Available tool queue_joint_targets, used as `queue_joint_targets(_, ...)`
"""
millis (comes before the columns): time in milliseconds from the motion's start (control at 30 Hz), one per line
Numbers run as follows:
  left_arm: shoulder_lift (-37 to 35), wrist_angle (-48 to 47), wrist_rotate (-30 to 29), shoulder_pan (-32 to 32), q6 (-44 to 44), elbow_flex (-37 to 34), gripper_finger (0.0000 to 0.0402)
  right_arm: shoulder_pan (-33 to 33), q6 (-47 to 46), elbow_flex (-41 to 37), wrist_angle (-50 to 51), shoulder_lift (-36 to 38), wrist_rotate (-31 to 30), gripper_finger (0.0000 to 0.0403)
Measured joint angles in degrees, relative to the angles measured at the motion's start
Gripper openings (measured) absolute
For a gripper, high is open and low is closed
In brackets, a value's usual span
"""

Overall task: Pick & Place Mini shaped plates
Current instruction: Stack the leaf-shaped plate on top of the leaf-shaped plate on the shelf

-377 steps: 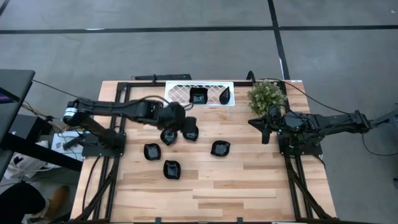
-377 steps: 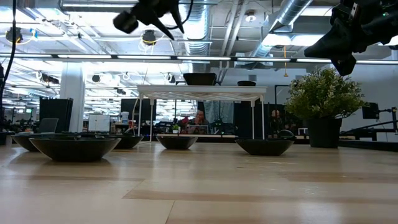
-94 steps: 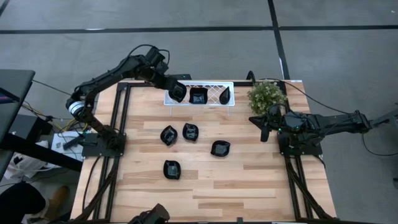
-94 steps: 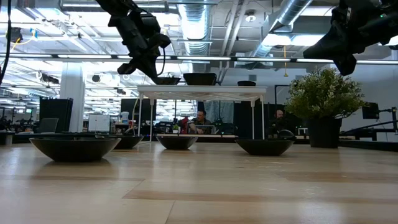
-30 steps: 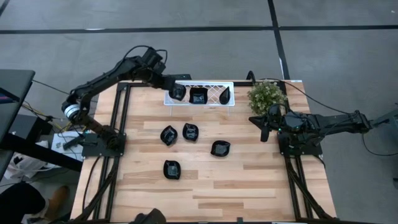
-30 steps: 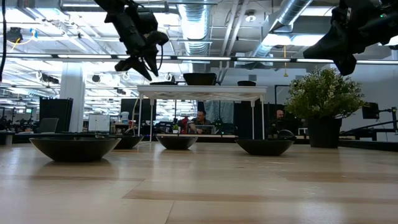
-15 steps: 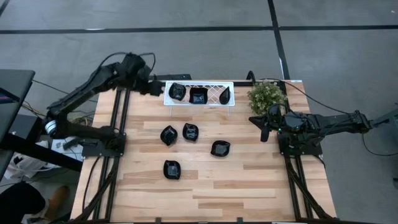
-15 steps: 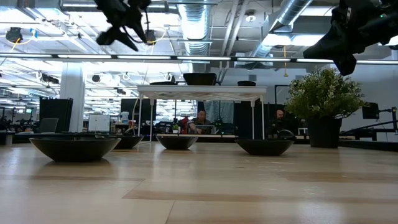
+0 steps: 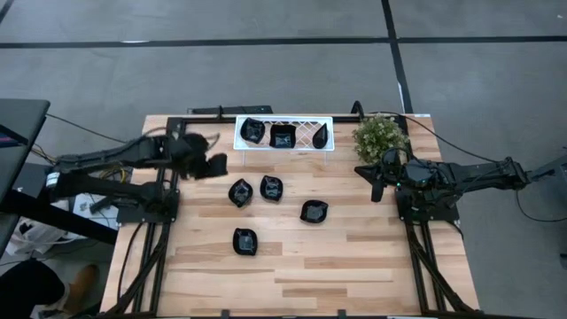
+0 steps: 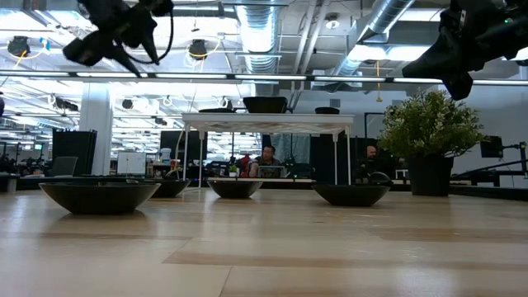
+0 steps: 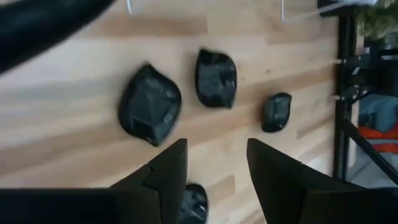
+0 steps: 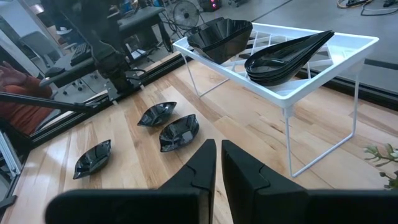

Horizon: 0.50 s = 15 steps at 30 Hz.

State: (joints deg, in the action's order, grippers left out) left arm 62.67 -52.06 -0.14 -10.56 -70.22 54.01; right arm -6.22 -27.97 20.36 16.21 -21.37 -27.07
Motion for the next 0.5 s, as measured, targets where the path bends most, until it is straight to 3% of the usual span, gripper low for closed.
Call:
queue_joint_targets(200,3.51,9.34,-0.31,6.87,-8.83,-6.02,0.0168,0.0,0.0,-0.02,0.0,0.02,0.0,0.0021)
queue_joint_targets(500,12.89,10.18,-0.31,11.38,-14.52,-7.29,0.0168,-0.02,0.0,-0.02,0.02,0.0,0.0,0.0021)
